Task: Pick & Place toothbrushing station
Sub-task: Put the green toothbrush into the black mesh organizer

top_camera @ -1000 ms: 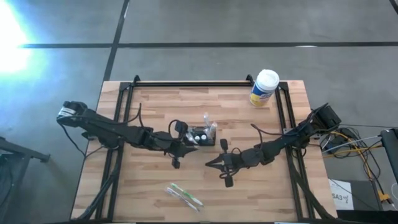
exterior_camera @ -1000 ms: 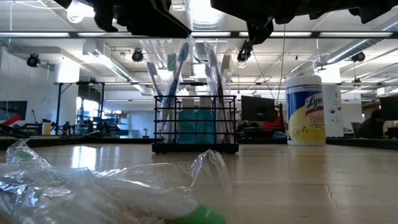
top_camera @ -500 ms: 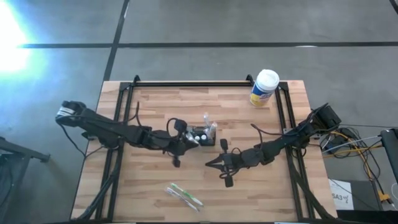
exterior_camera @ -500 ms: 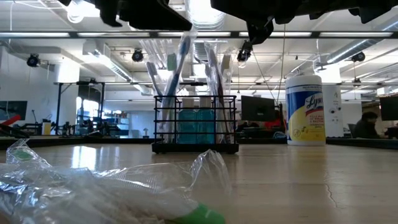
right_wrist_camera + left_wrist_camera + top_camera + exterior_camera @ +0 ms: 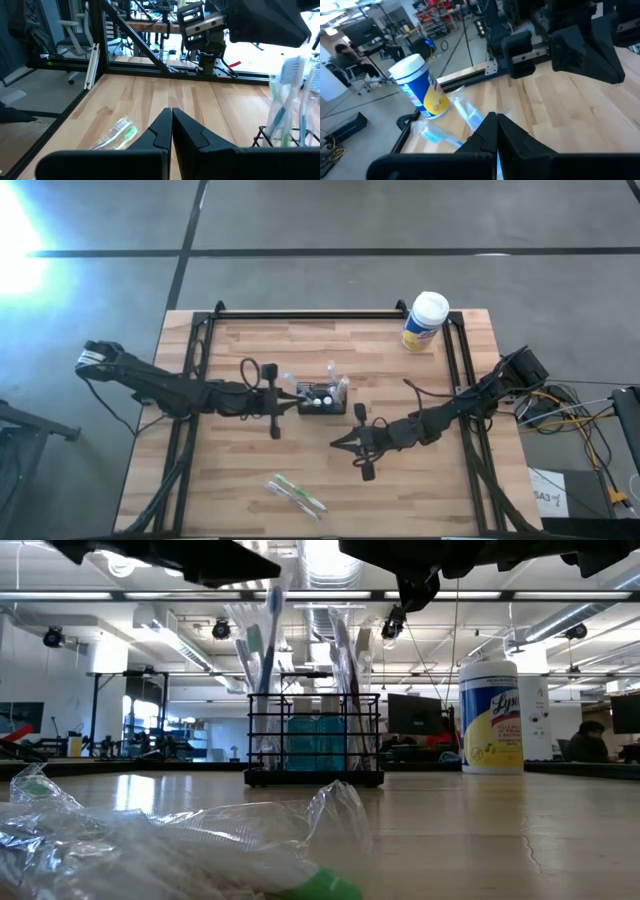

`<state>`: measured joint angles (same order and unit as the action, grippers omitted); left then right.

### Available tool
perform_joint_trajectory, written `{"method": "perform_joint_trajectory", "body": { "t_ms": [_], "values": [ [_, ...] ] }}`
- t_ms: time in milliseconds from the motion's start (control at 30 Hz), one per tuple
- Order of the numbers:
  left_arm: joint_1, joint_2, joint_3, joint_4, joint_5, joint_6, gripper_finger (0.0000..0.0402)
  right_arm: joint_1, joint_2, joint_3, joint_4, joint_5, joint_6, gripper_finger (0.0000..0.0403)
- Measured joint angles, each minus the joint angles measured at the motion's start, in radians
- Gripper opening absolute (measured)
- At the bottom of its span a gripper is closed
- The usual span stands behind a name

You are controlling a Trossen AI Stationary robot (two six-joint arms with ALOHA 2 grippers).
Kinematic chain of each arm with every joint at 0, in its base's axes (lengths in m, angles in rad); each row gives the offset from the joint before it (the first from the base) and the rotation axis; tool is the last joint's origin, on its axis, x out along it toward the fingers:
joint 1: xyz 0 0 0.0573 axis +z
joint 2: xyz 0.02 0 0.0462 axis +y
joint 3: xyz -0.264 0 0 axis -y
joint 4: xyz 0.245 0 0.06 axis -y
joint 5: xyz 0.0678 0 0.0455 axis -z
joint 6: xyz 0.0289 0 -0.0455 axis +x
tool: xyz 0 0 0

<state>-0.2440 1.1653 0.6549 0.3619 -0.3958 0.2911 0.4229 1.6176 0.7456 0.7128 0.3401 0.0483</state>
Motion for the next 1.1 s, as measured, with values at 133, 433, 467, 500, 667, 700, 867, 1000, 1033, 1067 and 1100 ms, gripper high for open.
{"method": "perform_joint_trajectory", "body": {
  "t_ms": [133, 433, 467, 500, 667, 700, 867, 1000, 1033, 1067, 1100],
  "values": [
    [0.0, -0.047, -0.076, 0.065, -0.013, -0.021, 0.0001, 0.0, 0.0, 0.0, 0.001, 0.0, 0.0, 0.0008],
    [0.0, -0.059, -0.153, 0.086, -0.018, -0.039, 0.0001, -0.001, 0.0, 0.0, 0.002, 0.0, 0.0, 0.0008],
    [0.0, -0.055, -0.153, 0.084, -0.018, -0.042, 0.0002, 0.0, 0.0, 0.0, 0.002, 0.0, 0.0, 0.0008],
    [0.0, -0.053, -0.153, 0.083, -0.018, -0.05, 0.0005, 0.0, 0.0, 0.0, 0.002, 0.0, 0.0, 0.0008],
    [0.0, -0.064, -0.135, 0.082, -0.014, -0.052, 0.0041, 0.0, 0.0, 0.0, 0.002, 0.0, 0.0, 0.0008],
    [0.0, -0.07, -0.131, 0.082, -0.002, -0.048, 0.0053, 0.0, 0.0, 0.0, 0.002, 0.0, 0.001, 0.0008],
    [-0.001, -0.107, -0.125, 0.062, 0.037, -0.041, 0.013, 0.0, 0.0, 0.0, 0.002, 0.0, 0.001, 0.0008],
    [-0.002, -0.152, -0.125, 0.029, 0.009, -0.05, 0.0203, 0.0, 0.0, 0.0, 0.002, 0.0, 0.001, 0.0008],
    [-0.005, -0.172, -0.125, 0.018, -0.001, -0.05, 0.0218, 0.0, 0.0, 0.0, 0.001, 0.0, 0.001, 0.0008],
    [-0.012, -0.201, -0.124, -0.003, -0.005, -0.046, 0.0233, 0.0, 0.0, 0.0, 0.001, 0.0, 0.001, 0.0008],
    [-0.021, -0.236, -0.124, -0.033, -0.005, -0.041, 0.0244, 0.0, 0.0, 0.0, 0.001, 0.0, 0.001, 0.0008]
  ]
}}
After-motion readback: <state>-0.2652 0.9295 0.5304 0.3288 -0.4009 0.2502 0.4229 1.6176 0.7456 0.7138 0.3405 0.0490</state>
